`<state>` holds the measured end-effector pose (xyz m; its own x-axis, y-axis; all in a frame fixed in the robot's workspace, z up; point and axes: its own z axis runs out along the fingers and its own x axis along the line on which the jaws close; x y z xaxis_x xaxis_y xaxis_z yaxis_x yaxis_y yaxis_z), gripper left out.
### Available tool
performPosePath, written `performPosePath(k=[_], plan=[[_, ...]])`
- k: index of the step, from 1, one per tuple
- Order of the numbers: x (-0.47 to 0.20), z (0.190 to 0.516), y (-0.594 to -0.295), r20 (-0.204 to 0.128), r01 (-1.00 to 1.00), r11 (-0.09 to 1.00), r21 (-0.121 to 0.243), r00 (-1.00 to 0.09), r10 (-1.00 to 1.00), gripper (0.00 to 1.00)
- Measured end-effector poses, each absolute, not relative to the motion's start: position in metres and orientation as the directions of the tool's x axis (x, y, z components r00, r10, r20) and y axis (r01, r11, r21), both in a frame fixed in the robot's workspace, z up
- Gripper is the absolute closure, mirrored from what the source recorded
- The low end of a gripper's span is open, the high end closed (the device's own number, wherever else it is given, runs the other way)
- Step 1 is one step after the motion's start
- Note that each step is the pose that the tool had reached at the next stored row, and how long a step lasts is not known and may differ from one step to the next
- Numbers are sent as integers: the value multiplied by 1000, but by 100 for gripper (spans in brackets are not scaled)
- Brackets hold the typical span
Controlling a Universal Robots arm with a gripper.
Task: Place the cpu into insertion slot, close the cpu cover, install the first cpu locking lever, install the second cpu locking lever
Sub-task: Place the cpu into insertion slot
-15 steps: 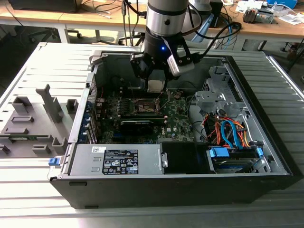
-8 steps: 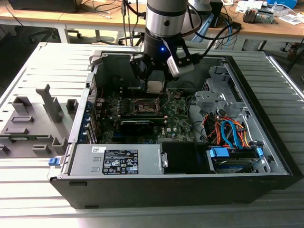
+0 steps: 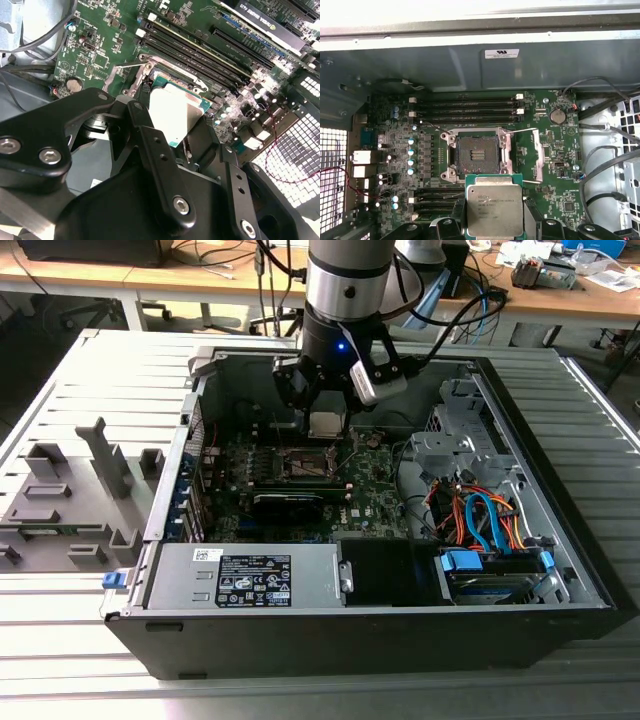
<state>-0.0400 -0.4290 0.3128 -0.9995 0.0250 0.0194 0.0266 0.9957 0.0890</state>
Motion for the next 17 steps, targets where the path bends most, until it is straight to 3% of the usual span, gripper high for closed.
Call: performPosePath(k=[17], plan=[[-52, 312, -427, 19, 26, 996, 88, -1000, 25, 46]])
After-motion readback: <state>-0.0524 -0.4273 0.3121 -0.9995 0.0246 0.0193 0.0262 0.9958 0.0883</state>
